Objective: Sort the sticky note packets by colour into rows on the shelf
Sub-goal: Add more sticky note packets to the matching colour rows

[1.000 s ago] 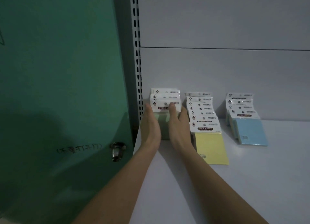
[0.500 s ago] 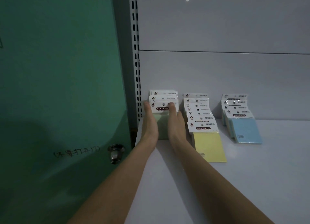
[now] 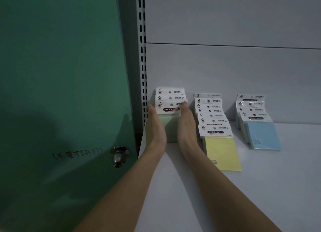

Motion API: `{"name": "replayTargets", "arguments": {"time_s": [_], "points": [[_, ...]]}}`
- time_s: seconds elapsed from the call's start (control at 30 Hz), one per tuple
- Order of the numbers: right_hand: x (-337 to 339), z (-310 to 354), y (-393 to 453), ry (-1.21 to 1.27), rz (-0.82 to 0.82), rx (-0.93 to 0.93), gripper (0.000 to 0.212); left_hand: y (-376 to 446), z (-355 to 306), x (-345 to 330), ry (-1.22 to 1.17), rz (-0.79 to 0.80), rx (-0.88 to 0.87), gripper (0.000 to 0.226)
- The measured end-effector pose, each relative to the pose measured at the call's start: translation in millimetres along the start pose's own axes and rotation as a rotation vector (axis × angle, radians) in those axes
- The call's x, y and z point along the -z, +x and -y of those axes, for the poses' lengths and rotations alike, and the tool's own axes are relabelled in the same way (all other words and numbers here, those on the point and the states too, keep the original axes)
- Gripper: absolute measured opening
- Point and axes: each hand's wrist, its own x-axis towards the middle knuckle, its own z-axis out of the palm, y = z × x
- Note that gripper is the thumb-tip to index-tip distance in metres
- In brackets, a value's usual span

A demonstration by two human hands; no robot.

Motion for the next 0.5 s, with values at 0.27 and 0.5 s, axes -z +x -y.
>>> {"name": "replayTargets", "arguments": {"time_s": [0.27,0.5], "points": [[-3.5,-2.1,-0.3,0.017,-0.013,0.008,0.057,-2.2,-1.3,-3.0,0.045,0.065,-0.024,0.063],[1.0,11.0,-3.3,0.038,-0.006,-0.055,0.057,0.8,-15.7,1.6,0.019,0.190,0.080,0.071]]}}
